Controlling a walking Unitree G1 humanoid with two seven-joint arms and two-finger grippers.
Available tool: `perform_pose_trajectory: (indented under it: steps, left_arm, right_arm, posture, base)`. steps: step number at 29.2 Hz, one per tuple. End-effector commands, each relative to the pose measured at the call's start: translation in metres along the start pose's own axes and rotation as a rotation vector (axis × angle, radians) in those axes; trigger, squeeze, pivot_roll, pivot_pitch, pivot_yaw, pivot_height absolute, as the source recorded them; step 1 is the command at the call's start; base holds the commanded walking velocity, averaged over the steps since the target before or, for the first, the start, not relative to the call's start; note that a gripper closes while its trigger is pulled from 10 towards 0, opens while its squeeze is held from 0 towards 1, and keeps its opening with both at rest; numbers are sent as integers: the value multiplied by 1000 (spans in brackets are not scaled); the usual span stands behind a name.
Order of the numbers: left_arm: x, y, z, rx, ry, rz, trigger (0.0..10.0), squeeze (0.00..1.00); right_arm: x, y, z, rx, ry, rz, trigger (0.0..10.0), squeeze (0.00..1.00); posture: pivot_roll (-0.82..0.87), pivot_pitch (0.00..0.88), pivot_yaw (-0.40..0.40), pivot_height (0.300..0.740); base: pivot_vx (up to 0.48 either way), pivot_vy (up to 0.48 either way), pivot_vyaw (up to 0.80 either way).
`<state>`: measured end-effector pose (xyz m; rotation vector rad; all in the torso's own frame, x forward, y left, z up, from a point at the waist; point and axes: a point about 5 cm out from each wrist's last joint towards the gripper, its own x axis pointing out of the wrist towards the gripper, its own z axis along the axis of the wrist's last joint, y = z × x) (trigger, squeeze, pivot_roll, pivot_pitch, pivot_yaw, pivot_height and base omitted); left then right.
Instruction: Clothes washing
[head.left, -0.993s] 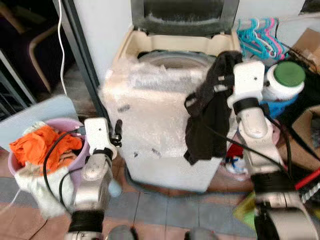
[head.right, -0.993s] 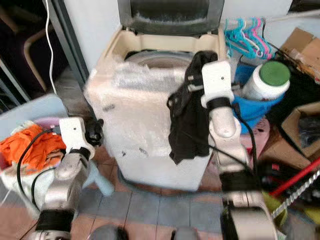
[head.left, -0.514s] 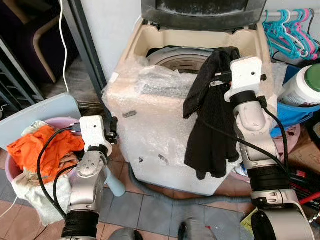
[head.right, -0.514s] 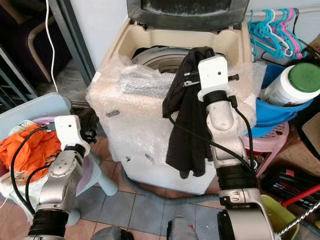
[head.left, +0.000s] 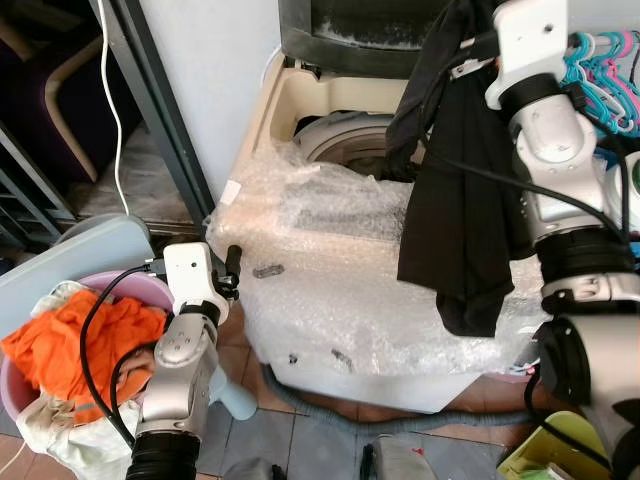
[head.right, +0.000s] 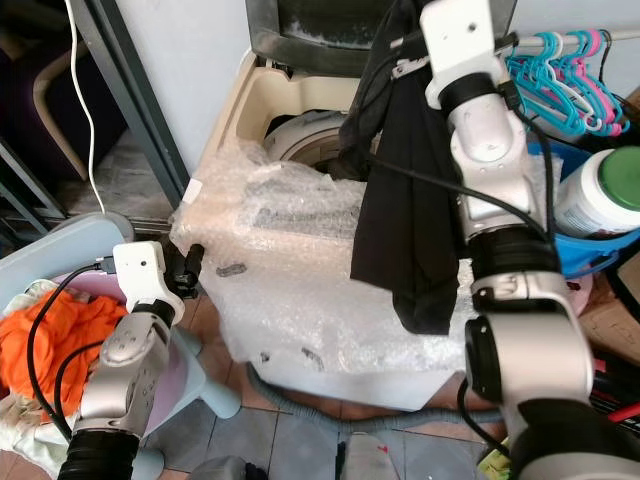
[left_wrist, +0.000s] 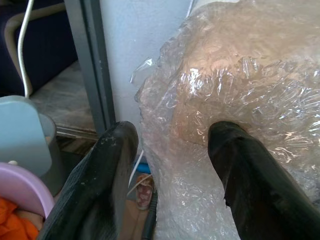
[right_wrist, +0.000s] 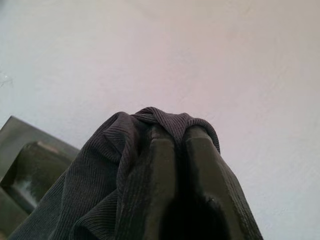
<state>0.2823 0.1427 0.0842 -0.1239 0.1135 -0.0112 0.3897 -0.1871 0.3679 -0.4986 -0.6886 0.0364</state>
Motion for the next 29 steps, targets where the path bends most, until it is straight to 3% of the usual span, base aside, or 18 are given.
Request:
perform_pose_trajectory:
  steps: [1,6,10,11,12,14,15,18,21,23,28,29]
  left_arm:
    - [5,-11,1,17,19,-39,10000,0]
    - [5,-9,2,14,14,-12,10000,0]
    - [2,-8,0,15,21,-4,10000,0]
    - [2,-8,0,15,21,-3,10000,0]
    - [2,-8,0,17,22,-3,10000,0]
    - [3,-8,0,20,23,-6,10000,0]
    - [4,-9,0,25,25,-13,10000,0]
    - [6,-11,0,25,24,-19,10000,0]
    - [8,-13,0,19,27,-23,10000,0]
    - [7,-15,-1,13,36,-22,10000,0]
    - [5,-10,-3,-4,56,19,10000,0]
    - [5,-6,-3,-4,58,39,10000,0]
  right_arm:
    - [15,-7,19,14,-62,-29,10000,0]
    - [24,-7,26,43,-91,7,10000,0]
    - [12,26,-3,118,17,172,10000,16]
    - [7,36,-12,134,47,233,10000,388]
    - [-5,54,-27,139,114,355,10000,1000]
    - [-18,70,-42,100,188,490,10000,1000]
    - [-33,80,-56,10,236,594,10000,1000]
    - [-49,78,-74,-42,314,679,10000,1000]
    - [-46,65,-72,-34,303,625,10000,1000]
    - [-40,56,-63,-10,232,560,10000,1000]
    - [-40,49,-51,40,136,551,10000,1000]
    - [-46,50,-53,86,129,545,10000,0]
  posture:
    - [-45,47,29,740]
    - [-29,46,15,740]
    - [-27,51,13,740]
    - [-27,51,13,740]
    - [-29,51,14,740]
    - [-39,52,18,740]
    - [-45,51,20,740]
    - [-56,51,21,740]
    - [-60,50,22,740]
    - [-58,49,21,740]
    - [-56,46,24,740]
    - [-60,44,25,740]
  base:
    - [0,0,0]
    - [0,0,0]
    - [0,0,0]
    - [0,0,0]
    - [0,0,0]
    - [0,0,0]
    - [0,0,0]
    - [0,0,0]
    - [0,0,0]
    - [0,0,0]
    - [0,0,0]
    - [0,0,0]
